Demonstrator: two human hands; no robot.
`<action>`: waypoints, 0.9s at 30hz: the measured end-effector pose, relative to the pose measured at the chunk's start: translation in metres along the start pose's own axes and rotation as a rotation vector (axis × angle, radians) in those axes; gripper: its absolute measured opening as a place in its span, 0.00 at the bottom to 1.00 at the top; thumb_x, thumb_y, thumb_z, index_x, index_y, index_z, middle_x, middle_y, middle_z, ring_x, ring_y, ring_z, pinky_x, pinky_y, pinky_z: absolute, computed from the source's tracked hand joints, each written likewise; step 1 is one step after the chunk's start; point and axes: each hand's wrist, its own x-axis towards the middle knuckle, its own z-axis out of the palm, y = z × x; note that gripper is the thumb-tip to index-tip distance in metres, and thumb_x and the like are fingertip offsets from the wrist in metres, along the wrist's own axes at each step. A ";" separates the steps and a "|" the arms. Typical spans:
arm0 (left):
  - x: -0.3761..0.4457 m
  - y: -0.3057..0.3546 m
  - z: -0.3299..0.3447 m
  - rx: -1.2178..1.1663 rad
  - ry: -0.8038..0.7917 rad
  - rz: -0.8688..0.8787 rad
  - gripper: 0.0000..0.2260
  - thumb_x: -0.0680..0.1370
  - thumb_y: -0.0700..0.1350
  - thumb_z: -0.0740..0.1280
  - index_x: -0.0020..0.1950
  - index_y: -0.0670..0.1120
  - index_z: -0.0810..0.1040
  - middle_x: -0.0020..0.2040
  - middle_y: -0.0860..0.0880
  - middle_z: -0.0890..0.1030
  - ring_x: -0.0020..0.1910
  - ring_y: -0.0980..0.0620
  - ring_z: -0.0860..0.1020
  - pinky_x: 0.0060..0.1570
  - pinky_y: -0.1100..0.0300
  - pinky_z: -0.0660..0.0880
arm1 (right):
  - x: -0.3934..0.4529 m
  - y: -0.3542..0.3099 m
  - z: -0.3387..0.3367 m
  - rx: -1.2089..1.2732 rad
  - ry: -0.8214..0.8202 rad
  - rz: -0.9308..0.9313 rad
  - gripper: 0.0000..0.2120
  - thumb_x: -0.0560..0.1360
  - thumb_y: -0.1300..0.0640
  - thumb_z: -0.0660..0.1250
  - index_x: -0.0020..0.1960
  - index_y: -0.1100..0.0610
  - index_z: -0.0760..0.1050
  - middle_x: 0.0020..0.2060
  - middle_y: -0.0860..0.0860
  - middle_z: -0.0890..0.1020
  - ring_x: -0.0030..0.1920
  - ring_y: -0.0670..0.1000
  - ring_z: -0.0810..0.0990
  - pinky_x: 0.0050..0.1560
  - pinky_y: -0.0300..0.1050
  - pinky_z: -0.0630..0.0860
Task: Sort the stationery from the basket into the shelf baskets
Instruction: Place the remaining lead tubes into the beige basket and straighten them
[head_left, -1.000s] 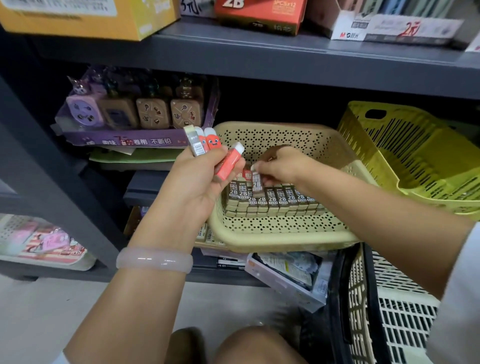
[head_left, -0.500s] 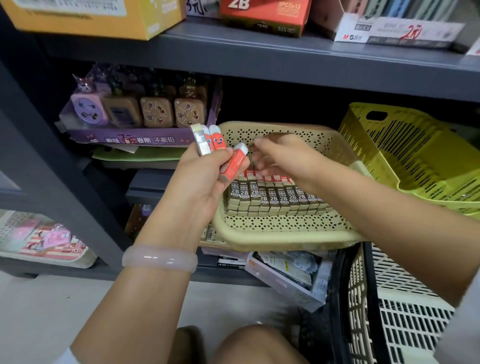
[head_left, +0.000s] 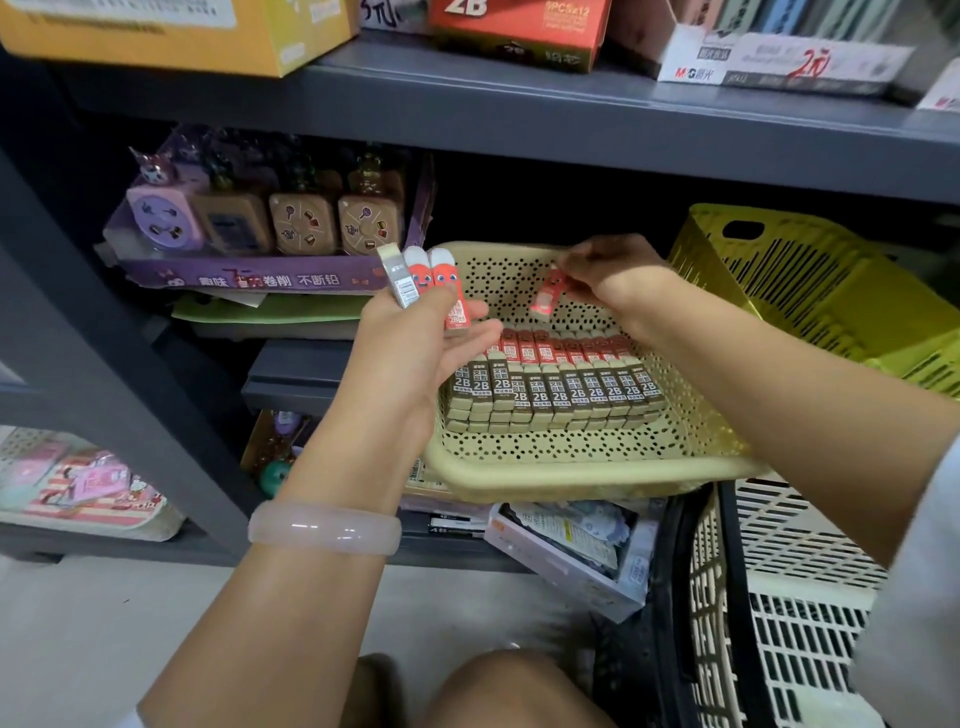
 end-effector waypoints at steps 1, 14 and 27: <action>0.000 0.000 0.000 0.008 -0.008 -0.002 0.04 0.79 0.37 0.61 0.45 0.42 0.72 0.41 0.41 0.81 0.37 0.49 0.82 0.41 0.58 0.81 | 0.007 0.005 -0.002 -0.215 0.035 -0.002 0.09 0.77 0.62 0.63 0.55 0.64 0.75 0.47 0.55 0.80 0.45 0.51 0.80 0.38 0.27 0.75; 0.003 -0.002 0.000 0.027 -0.007 -0.013 0.04 0.79 0.37 0.62 0.45 0.43 0.73 0.49 0.42 0.79 0.32 0.53 0.82 0.38 0.61 0.81 | 0.019 0.033 0.000 -0.907 -0.117 -0.060 0.12 0.78 0.55 0.61 0.58 0.56 0.78 0.56 0.54 0.80 0.52 0.54 0.78 0.57 0.44 0.73; 0.003 -0.003 -0.002 0.061 -0.050 0.015 0.04 0.78 0.38 0.63 0.45 0.43 0.76 0.41 0.45 0.81 0.33 0.53 0.83 0.40 0.60 0.81 | -0.034 -0.020 0.025 0.082 -0.540 -0.190 0.03 0.75 0.62 0.66 0.45 0.55 0.76 0.36 0.47 0.81 0.37 0.42 0.79 0.43 0.34 0.78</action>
